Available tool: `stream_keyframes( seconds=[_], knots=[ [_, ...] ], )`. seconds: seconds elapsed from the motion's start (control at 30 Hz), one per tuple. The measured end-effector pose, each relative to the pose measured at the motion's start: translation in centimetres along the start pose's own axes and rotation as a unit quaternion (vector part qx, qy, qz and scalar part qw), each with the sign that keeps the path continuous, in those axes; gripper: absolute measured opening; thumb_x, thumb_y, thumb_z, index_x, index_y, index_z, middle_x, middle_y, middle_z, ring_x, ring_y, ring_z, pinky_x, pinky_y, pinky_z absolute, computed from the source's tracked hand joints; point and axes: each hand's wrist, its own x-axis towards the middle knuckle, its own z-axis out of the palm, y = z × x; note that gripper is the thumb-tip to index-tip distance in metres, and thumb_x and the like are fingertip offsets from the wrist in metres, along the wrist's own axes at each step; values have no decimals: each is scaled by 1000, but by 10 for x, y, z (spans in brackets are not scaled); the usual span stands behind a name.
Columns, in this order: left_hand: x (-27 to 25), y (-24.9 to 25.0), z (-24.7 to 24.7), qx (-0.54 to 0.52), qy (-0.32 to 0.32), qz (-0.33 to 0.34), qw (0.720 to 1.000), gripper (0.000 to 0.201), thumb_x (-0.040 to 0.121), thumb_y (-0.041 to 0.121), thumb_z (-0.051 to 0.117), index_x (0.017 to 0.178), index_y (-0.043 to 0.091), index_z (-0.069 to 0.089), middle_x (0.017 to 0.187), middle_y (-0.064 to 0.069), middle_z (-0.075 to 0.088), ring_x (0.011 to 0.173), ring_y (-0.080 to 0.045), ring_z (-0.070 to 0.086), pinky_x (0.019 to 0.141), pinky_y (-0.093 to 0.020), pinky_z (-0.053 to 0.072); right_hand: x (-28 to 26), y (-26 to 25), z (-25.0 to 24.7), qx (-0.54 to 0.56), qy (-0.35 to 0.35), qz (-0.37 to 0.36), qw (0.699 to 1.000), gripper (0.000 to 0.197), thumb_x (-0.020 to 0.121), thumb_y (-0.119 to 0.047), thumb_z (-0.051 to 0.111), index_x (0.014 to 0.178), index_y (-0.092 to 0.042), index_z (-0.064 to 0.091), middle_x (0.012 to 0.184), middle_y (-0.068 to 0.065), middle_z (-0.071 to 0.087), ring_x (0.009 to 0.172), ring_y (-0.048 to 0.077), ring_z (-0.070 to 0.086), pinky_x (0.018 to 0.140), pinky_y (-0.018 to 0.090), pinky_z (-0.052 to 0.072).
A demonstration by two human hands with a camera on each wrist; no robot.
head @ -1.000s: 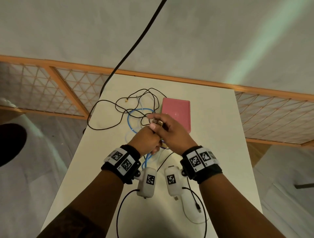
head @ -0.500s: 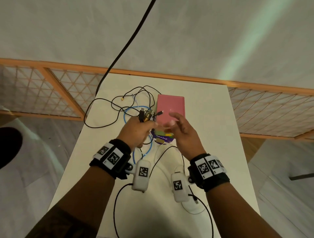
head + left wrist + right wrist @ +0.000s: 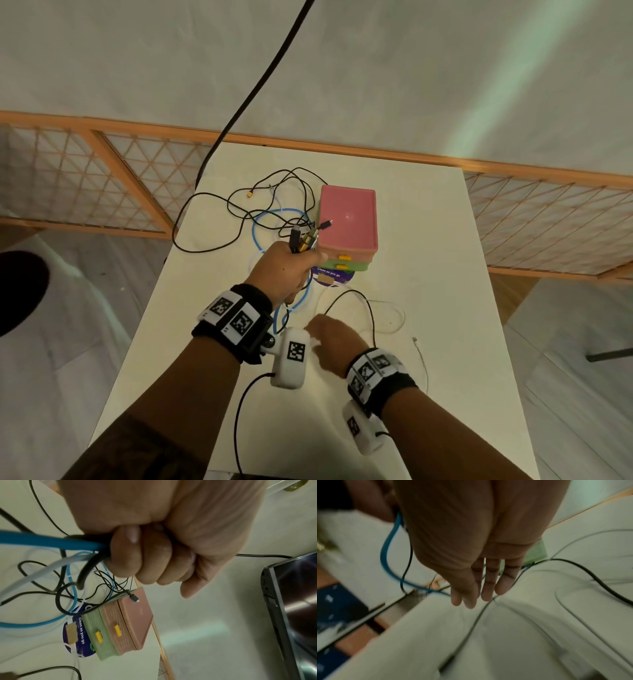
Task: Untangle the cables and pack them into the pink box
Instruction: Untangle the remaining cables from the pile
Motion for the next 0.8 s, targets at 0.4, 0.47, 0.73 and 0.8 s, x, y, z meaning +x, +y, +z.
stream_keyframes(
  seconds=[0.4,0.47,0.73,0.8],
  knots=[
    [9,-4,1,-14,-20,-31,999,55,101,25,60,49,25,46,53,-1,25,45,-15,15,45,-24,17,10,33,38,-157,3,-74,985,37,95,-15,58,133,-15,55,150,4,40,137,26,36,104,39,43],
    [10,-3,3,-10,-32,-35,999,61,102,26,60,41,28,57,53,-1,25,45,-16,15,46,-26,16,12,27,36,-209,0,-77,975,32,99,-14,52,130,-10,56,140,9,48,132,29,39,99,41,42],
    [16,-9,0,-35,-38,-31,998,57,96,39,70,50,28,39,54,1,24,45,-15,15,46,-26,16,-6,27,4,26,114,94,989,19,88,-9,47,92,-26,54,90,-1,74,88,24,69,90,39,49],
    [16,-8,0,-55,-36,-33,997,57,94,41,72,48,29,40,55,3,23,46,-14,15,45,-25,16,-13,17,-18,211,213,126,946,18,90,-7,48,89,-22,57,72,0,76,67,19,71,72,35,58]
  ],
)
